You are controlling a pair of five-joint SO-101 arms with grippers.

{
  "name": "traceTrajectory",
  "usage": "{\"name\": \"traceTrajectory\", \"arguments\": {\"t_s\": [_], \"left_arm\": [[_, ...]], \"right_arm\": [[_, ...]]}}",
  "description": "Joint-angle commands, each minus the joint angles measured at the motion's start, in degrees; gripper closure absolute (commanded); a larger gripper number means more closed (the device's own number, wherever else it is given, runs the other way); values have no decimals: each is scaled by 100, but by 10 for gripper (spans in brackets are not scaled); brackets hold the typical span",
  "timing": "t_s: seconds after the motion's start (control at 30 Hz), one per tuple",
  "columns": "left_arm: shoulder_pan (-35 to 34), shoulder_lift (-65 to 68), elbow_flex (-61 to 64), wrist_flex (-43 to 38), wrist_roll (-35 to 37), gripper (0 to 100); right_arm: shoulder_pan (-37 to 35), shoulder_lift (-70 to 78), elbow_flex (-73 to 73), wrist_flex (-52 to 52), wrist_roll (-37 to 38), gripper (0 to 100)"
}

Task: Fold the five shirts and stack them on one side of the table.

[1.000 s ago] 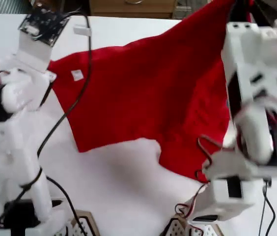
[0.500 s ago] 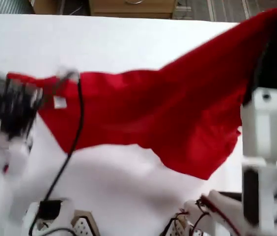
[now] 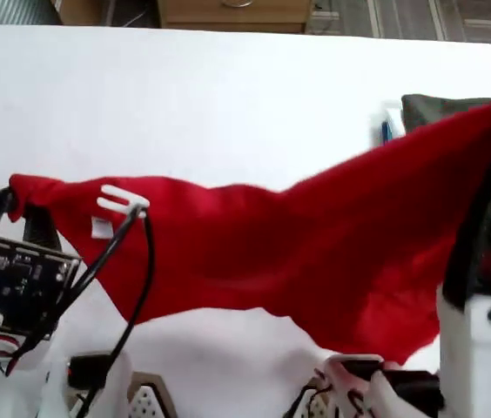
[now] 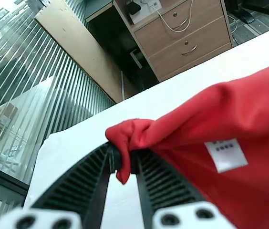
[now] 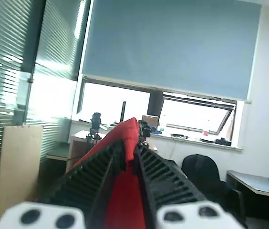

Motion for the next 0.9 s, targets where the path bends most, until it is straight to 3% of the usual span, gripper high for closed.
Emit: {"name": "traceTrajectory", "arguments": {"t_s": [0.0,0.13,0.37,0.87], "left_arm": [[-44,-44,13,79,18,975],[-70,-26,189,88,18,975],[-800,-9,831,-79,9,975],[-826,-158,884,62,-132,975]], "right_arm": [[-127,-136,527,22,35,979],[-127,-180,1108,-48,26,979],[-136,-40,1618,-453,0,979],[-488,-497,1732,-497,-18,979]]}}
